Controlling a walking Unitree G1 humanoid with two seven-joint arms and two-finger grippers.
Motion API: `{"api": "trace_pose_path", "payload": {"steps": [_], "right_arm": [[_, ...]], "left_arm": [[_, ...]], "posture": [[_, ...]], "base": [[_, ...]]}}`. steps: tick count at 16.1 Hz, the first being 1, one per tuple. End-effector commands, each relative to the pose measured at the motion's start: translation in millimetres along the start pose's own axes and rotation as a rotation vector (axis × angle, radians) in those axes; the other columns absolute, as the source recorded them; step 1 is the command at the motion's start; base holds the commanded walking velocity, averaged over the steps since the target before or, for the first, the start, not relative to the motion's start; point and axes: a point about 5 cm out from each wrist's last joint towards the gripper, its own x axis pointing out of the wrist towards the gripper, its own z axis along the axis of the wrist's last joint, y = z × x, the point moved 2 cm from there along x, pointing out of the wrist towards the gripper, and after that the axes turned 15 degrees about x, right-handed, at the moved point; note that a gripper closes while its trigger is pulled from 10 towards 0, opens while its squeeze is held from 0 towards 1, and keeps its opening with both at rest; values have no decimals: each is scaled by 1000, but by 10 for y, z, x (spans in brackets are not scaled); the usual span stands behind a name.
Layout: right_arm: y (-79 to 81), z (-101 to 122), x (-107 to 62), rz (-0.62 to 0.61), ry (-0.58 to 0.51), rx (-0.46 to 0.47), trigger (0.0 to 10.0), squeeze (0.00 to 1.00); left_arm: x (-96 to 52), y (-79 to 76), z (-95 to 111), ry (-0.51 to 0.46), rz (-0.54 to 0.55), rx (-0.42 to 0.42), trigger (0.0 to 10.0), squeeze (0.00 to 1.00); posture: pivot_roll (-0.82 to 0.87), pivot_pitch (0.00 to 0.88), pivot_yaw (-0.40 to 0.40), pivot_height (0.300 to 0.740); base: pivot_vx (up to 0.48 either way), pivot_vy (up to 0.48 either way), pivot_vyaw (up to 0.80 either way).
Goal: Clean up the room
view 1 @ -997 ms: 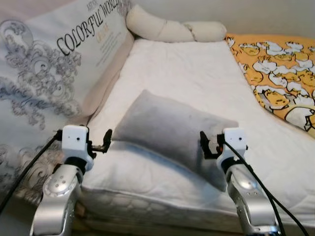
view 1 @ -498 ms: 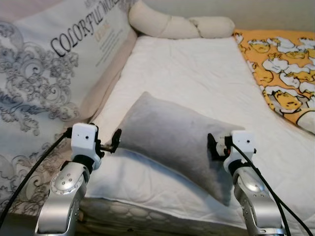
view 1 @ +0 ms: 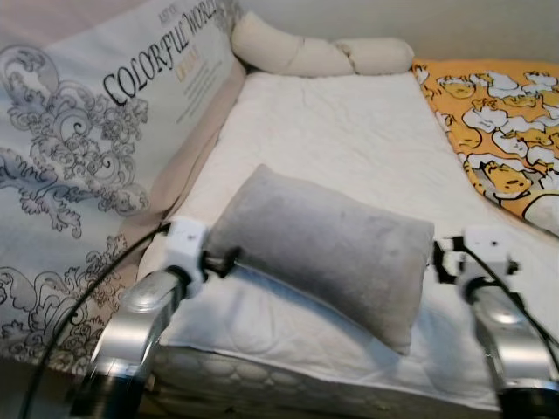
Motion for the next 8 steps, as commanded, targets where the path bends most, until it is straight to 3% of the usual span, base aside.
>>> {"api": "trace_pose_path", "payload": {"steps": [1, 2, 4, 6, 8], "right_arm": [[-60, 19, 32, -20, 15, -36, 10000, 0], [-120, -19, 53, -29, 47, -60, 10000, 0], [-115, -60, 63, -13, 75, -72, 10000, 0], [36, -137, 58, 49, 109, -92, 10000, 0], [316, -206, 25, 183, 154, -76, 10000, 0]], "left_arm": [[33, -65, -30, 34, -88, 25, 10000, 0], [63, -166, -3, 33, -216, 40, 10000, 0], [148, -269, -13, 69, -326, 64, 10000, 0], [308, -370, -133, 173, -377, 148, 10000, 0], [447, -430, -219, 252, -371, 198, 10000, 0]], "posture": [[37, 0, 56, 740], [29, 0, 62, 740], [22, 0, 62, 740], [11, 0, 64, 740], [7, 0, 66, 740]], "base": [[0, 0, 0], [0, 0, 0], [0, 0, 0], [0, 0, 0], [0, 0, 0]]}}
